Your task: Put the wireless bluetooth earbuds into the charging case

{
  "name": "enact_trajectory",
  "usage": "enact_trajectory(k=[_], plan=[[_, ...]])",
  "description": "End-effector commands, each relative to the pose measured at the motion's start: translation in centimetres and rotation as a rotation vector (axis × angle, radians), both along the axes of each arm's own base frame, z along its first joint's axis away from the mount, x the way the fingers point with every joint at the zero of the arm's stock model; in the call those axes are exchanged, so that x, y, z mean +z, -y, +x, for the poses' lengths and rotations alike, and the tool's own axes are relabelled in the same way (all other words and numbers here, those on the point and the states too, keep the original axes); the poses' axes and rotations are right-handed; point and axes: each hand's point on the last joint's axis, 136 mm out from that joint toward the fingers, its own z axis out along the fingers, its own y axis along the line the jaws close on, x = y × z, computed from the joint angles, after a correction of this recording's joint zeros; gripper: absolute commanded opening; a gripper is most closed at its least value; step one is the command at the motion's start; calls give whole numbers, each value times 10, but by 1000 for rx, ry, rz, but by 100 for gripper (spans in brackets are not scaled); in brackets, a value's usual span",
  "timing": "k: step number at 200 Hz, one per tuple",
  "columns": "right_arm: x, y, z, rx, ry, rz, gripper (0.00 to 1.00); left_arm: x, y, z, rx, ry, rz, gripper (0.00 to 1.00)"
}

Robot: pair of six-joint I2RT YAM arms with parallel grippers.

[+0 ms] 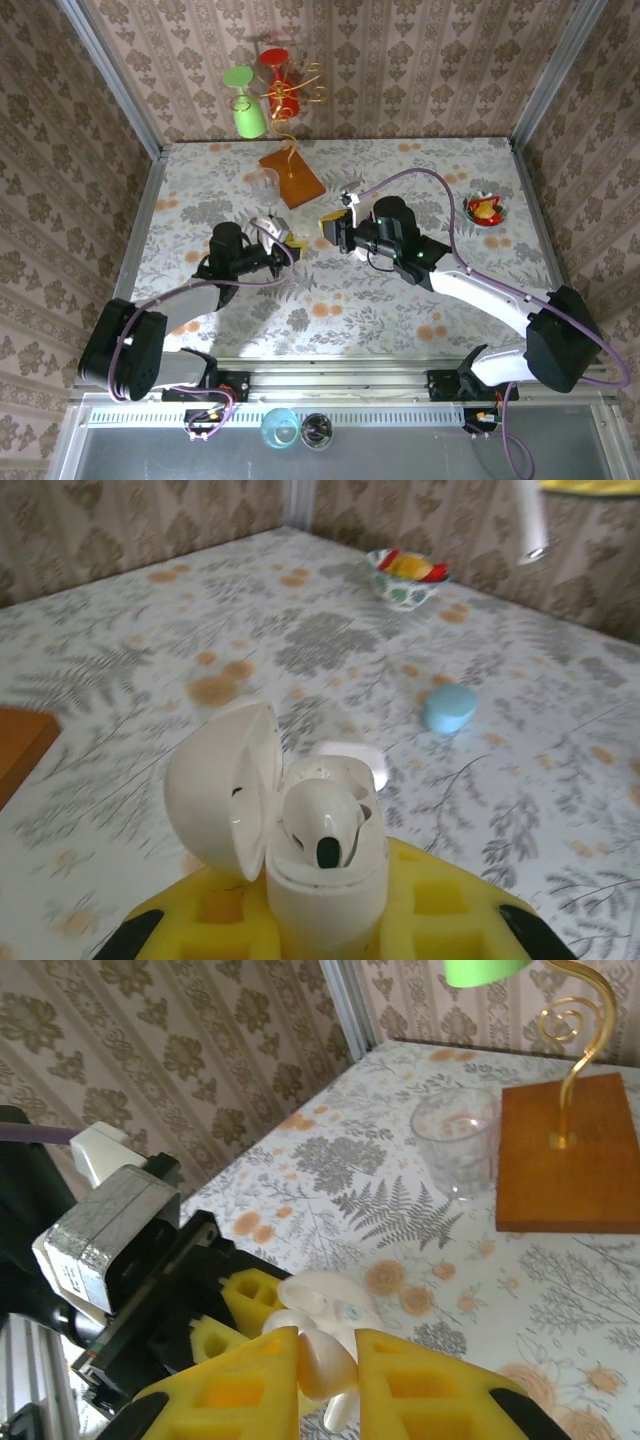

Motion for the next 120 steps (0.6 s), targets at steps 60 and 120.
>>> enact_trajectory(k=[60,120], plan=[[21,-15,-1,71,31,86,20,37,17,-11,-111,70,-108,0],[0,-21,6,76,-13,55,20,43,26,-20,-147,76,-129,0]])
